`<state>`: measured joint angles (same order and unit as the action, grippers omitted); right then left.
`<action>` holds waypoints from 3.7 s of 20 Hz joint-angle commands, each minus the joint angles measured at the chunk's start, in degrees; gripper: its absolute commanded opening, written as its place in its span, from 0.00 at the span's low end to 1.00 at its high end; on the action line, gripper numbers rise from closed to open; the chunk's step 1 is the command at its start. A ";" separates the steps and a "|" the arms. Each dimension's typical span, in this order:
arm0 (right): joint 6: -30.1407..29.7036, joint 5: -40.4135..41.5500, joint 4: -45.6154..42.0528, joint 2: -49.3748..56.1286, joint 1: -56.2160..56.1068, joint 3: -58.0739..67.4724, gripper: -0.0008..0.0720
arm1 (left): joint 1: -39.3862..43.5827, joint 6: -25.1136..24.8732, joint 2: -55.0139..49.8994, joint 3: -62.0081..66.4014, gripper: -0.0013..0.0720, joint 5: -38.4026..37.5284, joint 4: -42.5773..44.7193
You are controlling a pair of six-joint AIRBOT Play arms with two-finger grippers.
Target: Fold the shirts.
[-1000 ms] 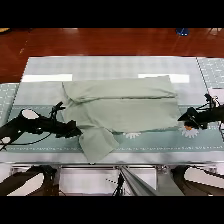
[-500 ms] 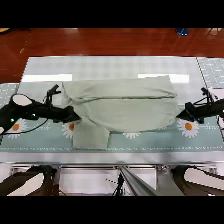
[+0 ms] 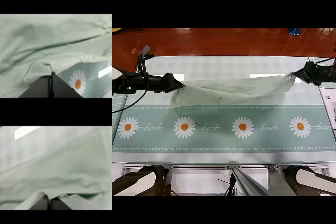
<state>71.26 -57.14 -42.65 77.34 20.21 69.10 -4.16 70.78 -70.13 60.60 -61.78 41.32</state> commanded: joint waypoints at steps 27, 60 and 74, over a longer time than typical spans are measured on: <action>6.93 17.75 -24.96 7.43 -3.72 2.43 0.76 | -10.23 -1.79 -29.14 16.57 0.48 -20.50 -6.91; 0.94 -1.77 -5.86 -11.26 -6.05 2.62 0.05 | 10.49 -7.34 -29.16 16.57 0.06 -9.64 -25.53; 8.55 -15.91 -13.44 -26.64 -6.03 2.62 0.05 | 34.95 -6.43 -29.62 16.57 0.06 3.23 -27.28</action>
<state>78.37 -70.74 -54.92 52.64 14.20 71.66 25.54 63.44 -99.20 77.12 -63.48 14.46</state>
